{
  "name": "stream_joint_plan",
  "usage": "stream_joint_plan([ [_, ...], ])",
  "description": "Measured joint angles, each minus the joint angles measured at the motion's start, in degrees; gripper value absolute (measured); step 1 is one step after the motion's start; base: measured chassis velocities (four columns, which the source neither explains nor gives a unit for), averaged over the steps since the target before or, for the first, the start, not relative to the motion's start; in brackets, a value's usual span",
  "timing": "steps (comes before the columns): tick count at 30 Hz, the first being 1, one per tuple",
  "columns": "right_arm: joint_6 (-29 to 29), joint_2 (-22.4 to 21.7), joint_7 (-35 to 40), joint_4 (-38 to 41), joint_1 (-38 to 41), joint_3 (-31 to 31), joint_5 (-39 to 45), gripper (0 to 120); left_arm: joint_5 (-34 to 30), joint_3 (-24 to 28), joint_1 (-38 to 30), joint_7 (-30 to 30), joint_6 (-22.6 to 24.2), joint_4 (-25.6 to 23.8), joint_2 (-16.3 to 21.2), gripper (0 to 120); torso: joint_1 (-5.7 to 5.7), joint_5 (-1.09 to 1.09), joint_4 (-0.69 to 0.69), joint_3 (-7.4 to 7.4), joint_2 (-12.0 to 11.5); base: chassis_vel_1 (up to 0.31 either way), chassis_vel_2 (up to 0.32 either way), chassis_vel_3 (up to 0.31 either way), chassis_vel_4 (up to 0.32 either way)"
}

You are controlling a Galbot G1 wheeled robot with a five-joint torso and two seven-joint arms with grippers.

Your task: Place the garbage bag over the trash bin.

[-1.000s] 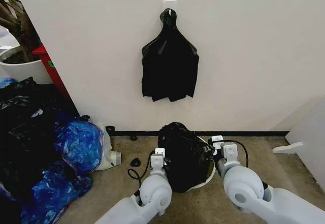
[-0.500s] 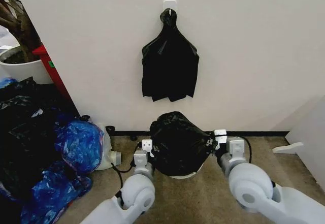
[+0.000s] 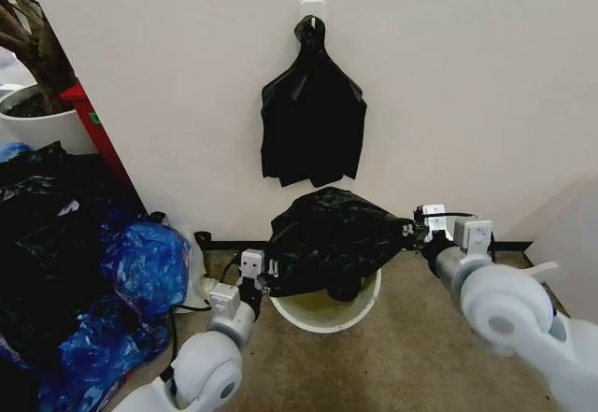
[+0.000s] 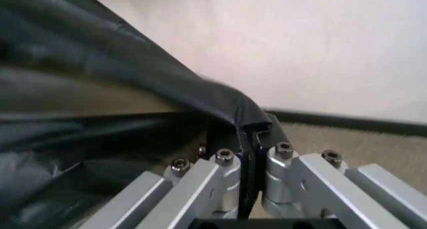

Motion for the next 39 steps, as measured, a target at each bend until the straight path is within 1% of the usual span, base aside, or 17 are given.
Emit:
stream_joint_plan([
  [2, -2.2, -0.7, -2.0, -0.7, -0.6, 1.0, 2.0, 0, 0.1, -0.9, 0.7, 1.0, -0.7, -0.5, 0.1, 2, 0.00, 0.01, 0.00, 0.00, 0.0, 0.000, 0.000, 0.000, 0.000],
  [3, -2.2, -0.7, -2.0, -0.7, -0.6, 1.0, 2.0, 0, 0.1, -0.9, 0.7, 1.0, -0.7, -0.5, 0.1, 2, 0.00, 0.01, 0.00, 0.00, 0.0, 0.000, 0.000, 0.000, 0.000],
  [7, -5.5, -2.3, -9.3, -1.6, -4.1, 4.9, 1.7, 0, -0.2, -2.3, 1.4, 2.2, -2.0, -0.9, -0.2, 2, 0.00, 0.02, 0.01, 0.00, 0.0, 0.000, 0.000, 0.000, 0.000],
  [8, -5.7, -2.8, -11.2, -1.6, -5.4, 5.9, 0.5, 0, -0.3, -2.5, 1.5, 2.3, -2.4, -1.0, -0.3, 2, 0.00, 0.01, 0.01, 0.00, 0.0, 0.000, 0.000, 0.000, 0.000],
  [9, -5.9, -3.6, -14.8, -1.6, -8.0, 7.7, -2.9, 0, -0.7, -2.7, 1.5, 2.5, -2.8, -1.0, -0.6, 2, 0.00, -0.02, -0.01, 0.00, 0.0, 0.000, 0.000, 0.000, 0.000],
  [11, -5.2, -4.8, -21.1, -1.5, -12.0, 9.6, -9.7, 0, -2.0, -3.2, 1.6, 2.5, -3.0, -1.1, -1.1, 2, 0.00, 0.01, -0.04, 0.00, 0.0, 0.000, 0.000, 0.000, 0.000],
  [12, -5.2, -4.8, -21.1, -1.5, -12.0, 9.6, -9.7, 0, -2.0, -3.2, 1.6, 2.5, -3.0, -1.1, -1.1, 2, 0.00, 0.01, -0.04, 0.00, 0.0, 0.000, 0.000, 0.000, 0.000],
  [14, -3.8, -5.3, -25.8, -0.7, -15.0, 10.9, -13.5, 0, -3.6, -3.5, 1.6, 2.3, -3.1, -1.2, -1.6, 2, 0.00, 0.01, -0.01, 0.00, 0.0, 0.000, 0.000, 0.000, 0.000],
  [18, 0.5, -5.5, -31.3, 1.1, -18.5, 11.3, -18.6, 0, -6.8, -3.7, 0.6, 2.0, -3.1, 0.0, -2.6, 2, 0.00, 0.00, -0.01, 0.00, 0.0, 0.000, 0.000, 0.000, 0.000],
  [19, 0.5, -5.5, -31.3, 1.1, -18.5, 11.3, -18.6, 0, -6.8, -3.7, 0.6, 2.0, -3.1, 0.0, -2.6, 2, 0.00, 0.00, -0.01, 0.00, 0.0, 0.000, 0.000, 0.000, 0.000],
  [24, 5.4, -5.4, -38.9, 1.3, -21.9, 11.3, -27.6, 0, -12.1, -4.5, -0.2, 1.0, -2.7, 1.0, -3.3, 2, 0.00, 0.00, 0.00, 0.00, 0.0, 0.000, 0.000, 0.000, 0.000],
  [26, 9.6, -5.0, -40.3, 0.7, -23.4, 10.8, -32.9, 0, -13.9, -4.8, -0.4, 0.9, -2.5, 1.1, -3.4, 2, 0.00, 0.00, 0.00, 0.00, 0.0, 0.000, 0.000, 0.000, 0.000],
  [27, 9.6, -5.0, -40.3, 0.7, -23.4, 10.8, -32.9, 0, -13.9, -4.8, -0.4, 0.9, -2.5, 1.1, -3.4, 2, 0.00, 0.00, 0.00, 0.00, 0.0, 0.000, 0.000, 0.000, 0.000],
  [32, 16.4, -3.2, -43.1, -0.8, -26.2, 10.6, -44.2, 0, -19.7, -4.9, -1.3, -0.4, -1.1, 0.6, -3.4, 2, 0.00, 0.01, 0.00, 0.00, 0.0, 0.000, 0.000, 0.000, 0.000],
  [34, 17.8, -2.3, -43.2, -0.7, -27.5, 10.6, -47.4, 0, -21.1, -4.8, -2.0, -1.4, -0.7, 0.6, -3.7, 2, 0.00, 0.00, 0.00, 0.00, 0.0, 0.000, 0.000, 0.000, 0.000],
  [35, 17.8, -2.3, -43.2, -0.7, -27.5, 10.6, -47.4, 0, -21.1, -4.8, -2.0, -1.4, -0.7, 0.6, -3.7, 2, 0.00, 0.00, 0.00, 0.00, 0.0, 0.000, 0.000, 0.000, 0.000],
  [39, 18.9, -0.4, -42.4, 1.3, -30.4, 10.8, -52.8, 0, -24.0, -4.3, -3.8, -3.5, 0.0, 0.8, -4.3, 2, 0.00, -0.01, -0.01, -0.01, 0.0, 0.000, 0.000, 0.000, 0.000],
])
